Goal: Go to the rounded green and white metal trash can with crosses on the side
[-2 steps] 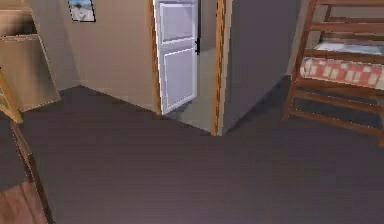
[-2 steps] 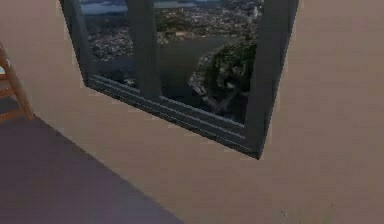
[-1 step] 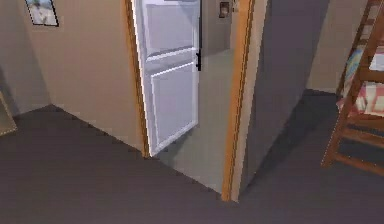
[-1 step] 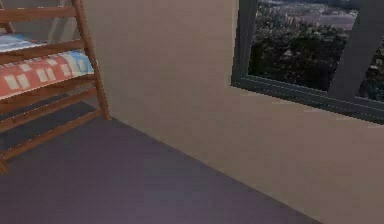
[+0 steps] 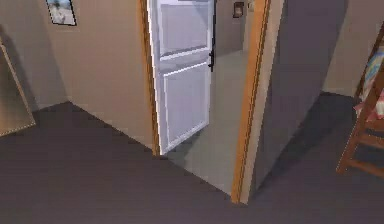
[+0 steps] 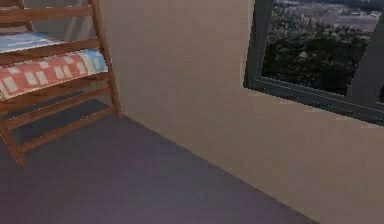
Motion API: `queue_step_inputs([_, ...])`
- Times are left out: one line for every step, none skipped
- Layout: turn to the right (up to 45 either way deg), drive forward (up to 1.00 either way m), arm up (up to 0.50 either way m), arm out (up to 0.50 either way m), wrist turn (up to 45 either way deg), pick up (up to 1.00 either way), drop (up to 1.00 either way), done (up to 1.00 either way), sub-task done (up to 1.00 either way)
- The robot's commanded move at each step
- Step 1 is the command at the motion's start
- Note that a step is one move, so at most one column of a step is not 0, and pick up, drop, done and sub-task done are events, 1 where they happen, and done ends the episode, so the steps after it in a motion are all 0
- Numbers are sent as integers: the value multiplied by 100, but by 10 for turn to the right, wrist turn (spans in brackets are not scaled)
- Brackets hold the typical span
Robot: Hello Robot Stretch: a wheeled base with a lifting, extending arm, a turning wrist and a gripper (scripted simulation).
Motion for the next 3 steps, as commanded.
queue_step_inputs([0, 100, 0, 0, 0, 0, 0, 0, 0])
queue_step_inputs([0, 45, 0, 0, 0, 0, 0, 0, 0])
queue_step_inputs([360, 0, 0, 0, 0, 0, 0, 0, 0])
